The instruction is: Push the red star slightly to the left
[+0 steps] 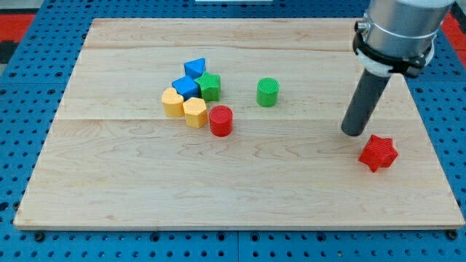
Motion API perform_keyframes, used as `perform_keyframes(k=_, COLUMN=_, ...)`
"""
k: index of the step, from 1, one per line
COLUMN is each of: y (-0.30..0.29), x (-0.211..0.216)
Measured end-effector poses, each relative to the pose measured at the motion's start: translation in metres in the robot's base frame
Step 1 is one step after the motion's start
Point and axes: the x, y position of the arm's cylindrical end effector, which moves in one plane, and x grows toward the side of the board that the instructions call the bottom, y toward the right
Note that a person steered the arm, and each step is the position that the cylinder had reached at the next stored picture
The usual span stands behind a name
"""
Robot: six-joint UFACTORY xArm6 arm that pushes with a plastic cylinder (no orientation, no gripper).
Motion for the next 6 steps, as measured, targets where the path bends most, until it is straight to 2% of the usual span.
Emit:
perform_keyframes(k=1, y=0.026, x=-0.010)
perform_keyframes(k=2, y=0.063, x=0.019)
perform_keyframes(k=3, y=0.063, x=0.052)
perform_keyframes(k=5, y=0.062, x=0.047)
perform_keyframes(k=6, y=0.071, x=0.027)
